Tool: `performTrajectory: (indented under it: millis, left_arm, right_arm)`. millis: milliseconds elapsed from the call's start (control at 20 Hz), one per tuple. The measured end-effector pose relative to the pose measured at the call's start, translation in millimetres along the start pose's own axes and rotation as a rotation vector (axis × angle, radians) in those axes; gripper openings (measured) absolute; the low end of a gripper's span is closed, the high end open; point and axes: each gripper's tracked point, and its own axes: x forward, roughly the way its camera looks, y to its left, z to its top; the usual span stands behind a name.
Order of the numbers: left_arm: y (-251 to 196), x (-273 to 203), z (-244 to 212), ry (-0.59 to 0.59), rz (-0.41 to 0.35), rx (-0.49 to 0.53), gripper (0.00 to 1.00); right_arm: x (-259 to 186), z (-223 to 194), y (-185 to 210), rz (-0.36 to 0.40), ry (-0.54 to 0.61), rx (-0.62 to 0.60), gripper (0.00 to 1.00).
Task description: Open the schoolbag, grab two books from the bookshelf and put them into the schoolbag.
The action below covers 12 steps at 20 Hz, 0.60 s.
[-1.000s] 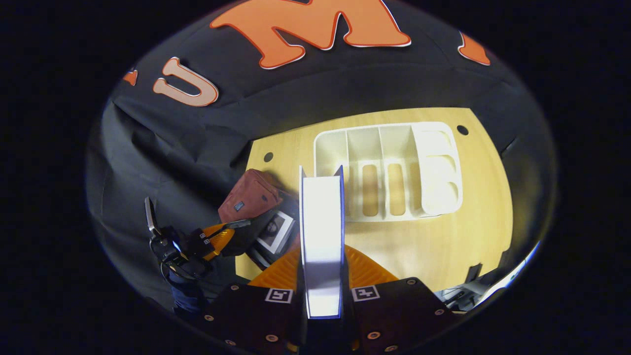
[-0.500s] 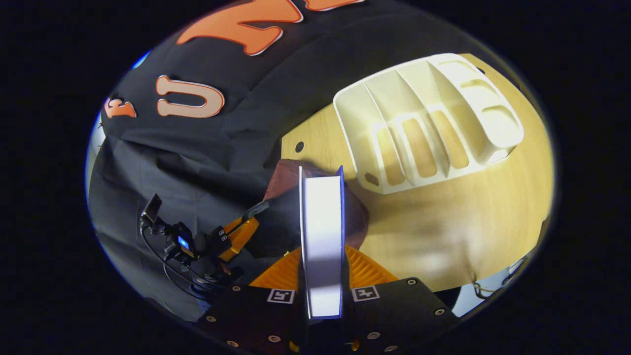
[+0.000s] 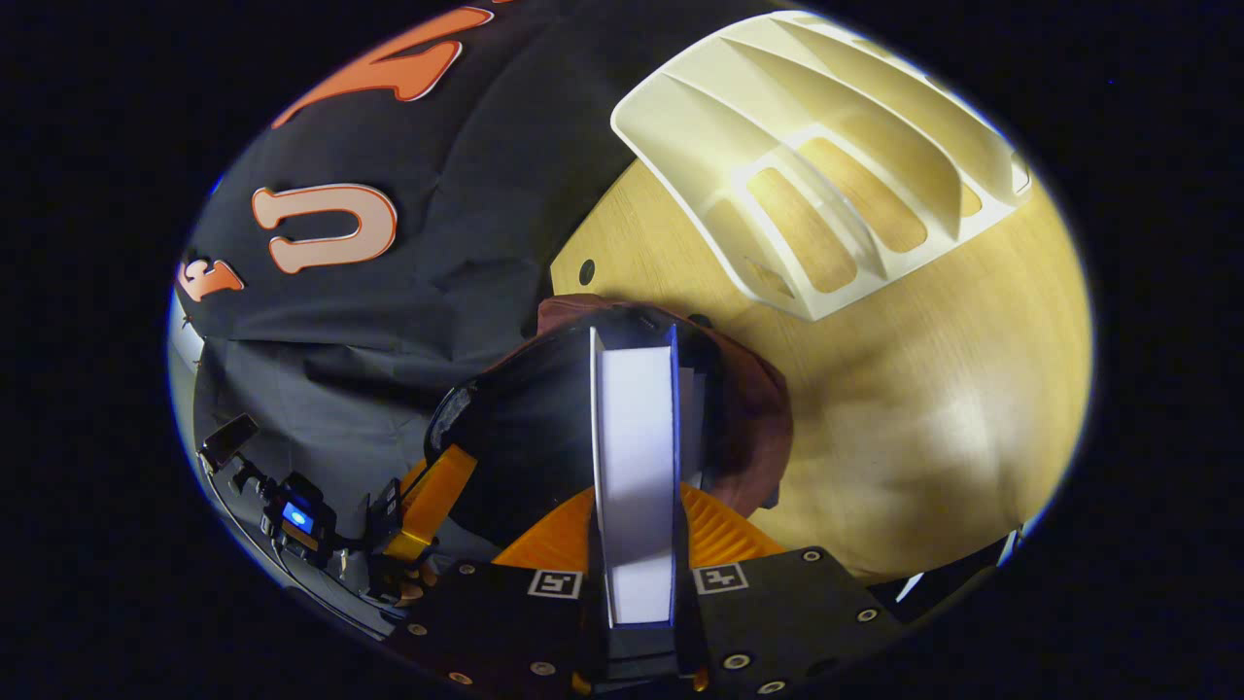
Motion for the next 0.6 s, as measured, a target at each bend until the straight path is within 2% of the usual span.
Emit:
performTrajectory:
  millis: [150,450,600]
  left_arm:
    - [-1,-3,2,-0.008,0.001,0.007,0.03]
    - [-16,-2,5,-0.021,-0.014,0.029,0.03]
    - [-28,-3,8,-0.022,-0.039,0.039,0.03]
  right_arm:
    - [24,1,4,0.017,-0.030,0.016,0.27]
    - [51,-8,13,0.100,-0.085,0.104,0.27]
    - [67,-12,17,0.126,-0.088,0.104,0.27]
